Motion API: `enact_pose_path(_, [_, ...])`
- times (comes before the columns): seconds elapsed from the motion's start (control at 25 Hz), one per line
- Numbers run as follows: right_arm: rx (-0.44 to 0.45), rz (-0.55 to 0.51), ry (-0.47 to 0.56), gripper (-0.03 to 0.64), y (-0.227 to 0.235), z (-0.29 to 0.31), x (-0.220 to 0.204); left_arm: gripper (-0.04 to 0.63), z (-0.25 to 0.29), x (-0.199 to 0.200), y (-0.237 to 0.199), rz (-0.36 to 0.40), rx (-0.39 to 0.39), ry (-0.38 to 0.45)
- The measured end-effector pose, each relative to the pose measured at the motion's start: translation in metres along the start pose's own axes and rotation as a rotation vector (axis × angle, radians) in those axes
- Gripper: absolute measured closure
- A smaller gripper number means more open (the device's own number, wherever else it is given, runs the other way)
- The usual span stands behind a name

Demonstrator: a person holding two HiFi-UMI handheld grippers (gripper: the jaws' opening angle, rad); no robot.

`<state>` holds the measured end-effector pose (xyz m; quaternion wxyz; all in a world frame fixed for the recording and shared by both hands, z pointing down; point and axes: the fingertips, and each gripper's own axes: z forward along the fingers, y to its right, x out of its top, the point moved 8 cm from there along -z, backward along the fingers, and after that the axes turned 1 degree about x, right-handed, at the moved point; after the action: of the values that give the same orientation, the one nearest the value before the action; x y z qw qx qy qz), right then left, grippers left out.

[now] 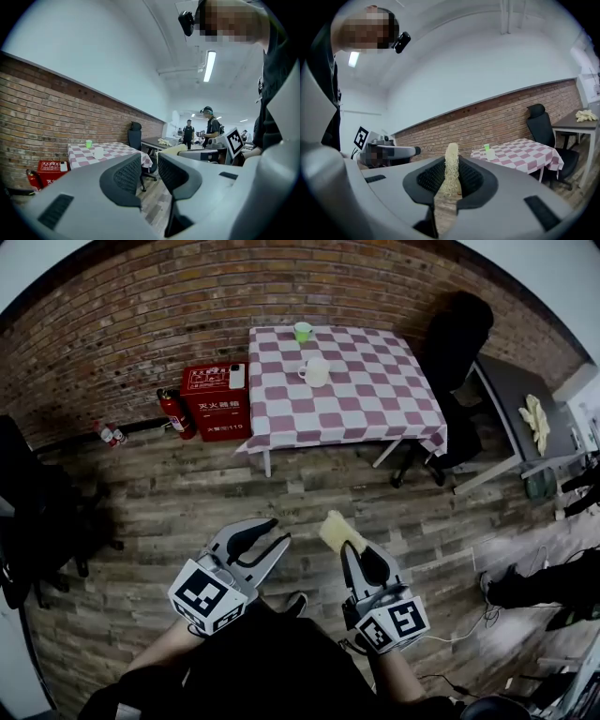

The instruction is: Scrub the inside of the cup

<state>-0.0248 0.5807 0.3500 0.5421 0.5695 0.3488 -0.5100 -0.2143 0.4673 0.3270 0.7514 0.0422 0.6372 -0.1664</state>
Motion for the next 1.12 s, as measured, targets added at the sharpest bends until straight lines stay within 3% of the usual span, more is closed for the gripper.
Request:
enact_pose_path(0.2, [0.009, 0.01, 0.006, 0.54, 0.037, 0.003, 0.014, 0.472, 0.029, 0.007, 0.001, -0.01, 0.037, -0.027])
enact_pose_path(0.4, [0.003, 0.041, -0.006, 0.54, 0.074, 0.037, 0.012, 0.472, 0.064, 0.011, -0.031, 0.002, 0.055, -0.044])
enact_pose_path(0.68, [-0.078, 0.029, -0.018, 0.54, 0.117, 0.116, 0.033, 0.472, 0.13, 0.028, -0.123, -0.012, 0.003, -0.035])
enact_pose_path(0.96, [-0.2, 0.011, -0.007, 0.54, 0.154, 0.208, 0.075, 0.472, 0.198, 0.061, -0.216, 0.016, -0.125, -0.039])
enact_pose_path(1.12, [-0.242, -0.006, -0.011, 0.54, 0.167, 0.245, 0.087, 0.472, 0.22, 0.065, -0.262, 0.016, -0.142, -0.037])
